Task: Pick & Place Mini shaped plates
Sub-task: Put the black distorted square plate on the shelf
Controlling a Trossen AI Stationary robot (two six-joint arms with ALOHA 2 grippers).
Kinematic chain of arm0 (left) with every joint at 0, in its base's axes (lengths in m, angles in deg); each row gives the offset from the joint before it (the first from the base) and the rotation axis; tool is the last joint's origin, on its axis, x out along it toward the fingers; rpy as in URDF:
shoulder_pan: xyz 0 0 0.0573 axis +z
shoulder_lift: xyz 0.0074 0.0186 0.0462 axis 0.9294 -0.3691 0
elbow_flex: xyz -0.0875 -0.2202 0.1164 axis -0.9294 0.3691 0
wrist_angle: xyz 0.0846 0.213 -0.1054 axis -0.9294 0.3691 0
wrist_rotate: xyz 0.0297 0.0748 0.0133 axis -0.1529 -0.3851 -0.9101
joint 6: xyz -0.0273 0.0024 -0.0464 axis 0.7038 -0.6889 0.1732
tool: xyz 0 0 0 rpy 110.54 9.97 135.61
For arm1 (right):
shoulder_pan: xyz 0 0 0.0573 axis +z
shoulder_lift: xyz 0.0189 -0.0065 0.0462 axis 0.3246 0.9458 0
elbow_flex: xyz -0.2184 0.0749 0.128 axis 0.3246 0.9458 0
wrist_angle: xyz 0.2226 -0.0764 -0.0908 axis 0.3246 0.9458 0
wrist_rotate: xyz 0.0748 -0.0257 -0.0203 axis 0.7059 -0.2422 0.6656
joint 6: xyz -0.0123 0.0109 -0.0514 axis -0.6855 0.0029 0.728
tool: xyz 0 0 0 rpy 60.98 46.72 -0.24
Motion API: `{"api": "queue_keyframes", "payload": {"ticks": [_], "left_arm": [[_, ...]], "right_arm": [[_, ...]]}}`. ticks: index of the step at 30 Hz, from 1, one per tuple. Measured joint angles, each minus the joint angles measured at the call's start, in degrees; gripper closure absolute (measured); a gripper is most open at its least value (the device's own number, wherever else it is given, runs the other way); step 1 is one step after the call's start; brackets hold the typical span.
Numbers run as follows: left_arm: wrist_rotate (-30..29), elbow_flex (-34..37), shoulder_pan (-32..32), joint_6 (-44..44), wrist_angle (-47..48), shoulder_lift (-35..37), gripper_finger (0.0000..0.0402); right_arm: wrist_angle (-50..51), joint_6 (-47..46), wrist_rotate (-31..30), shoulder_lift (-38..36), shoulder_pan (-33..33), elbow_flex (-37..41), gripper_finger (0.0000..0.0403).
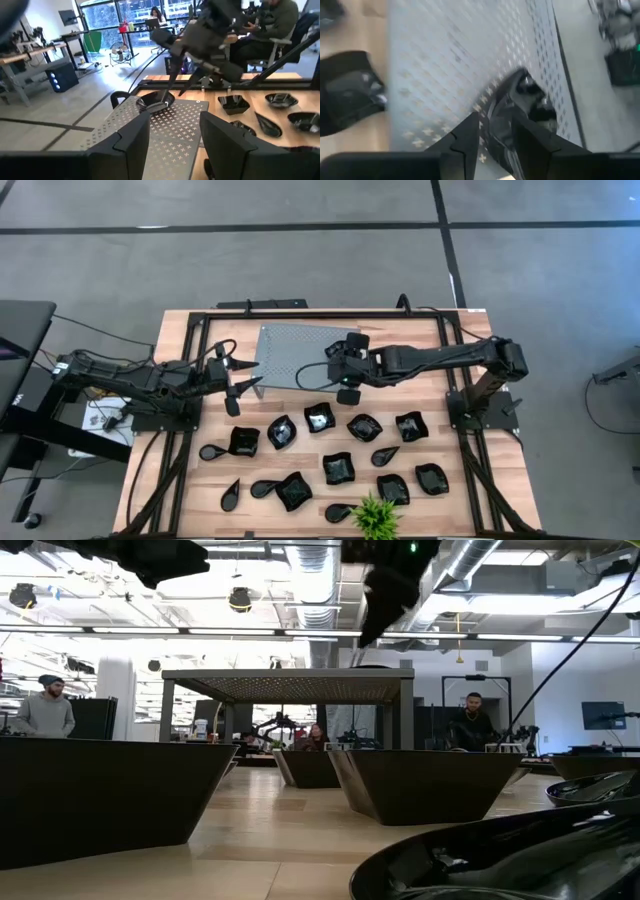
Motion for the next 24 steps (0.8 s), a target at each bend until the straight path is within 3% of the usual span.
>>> {"api": "queue_keyframes", "payload": {"ticks": [3,8,11,15,18,21,24], "left_arm": [[1.06,0.00,0.00,1.66,0.01,0.00,0.0225],[9.40,0.00,-0.04,5.82,-0.02,-0.56,0.0226],[11.46,0.00,-0.04,9.56,0.00,-2.59,0.0235],[13.85,-0.02,-0.42,10.19,0.14,-7.91,0.0253],[17.35,-0.02,-1.08,10.19,0.08,-12.61,0.0264],[19.12,-0.02,-1.42,10.45,0.07,-17.42,0.0263],[23.89,-0.02,-1.46,13.31,0.30,-21.80,0.0253]], "right_arm": [[3.38,0.56,-0.14,0.00,2.09,-5.55,0.0283],[15.47,0.28,-0.66,-0.28,6.92,-15.55,0.0284],[19.94,-5.32,-1.83,-2.64,10.21,-16.59,0.0290],[18.73,-18.97,-7.62,-8.47,14.05,-4.01,0.0299],[7.34,-23.73,-11.40,-13.07,15.66,11.57,0.0301],[-7.95,-20.56,-6.03,-16.52,15.71,23.49,0.0301],[-21.29,-14.30,2.10,-19.10,15.30,29.84,0.0301]]}}
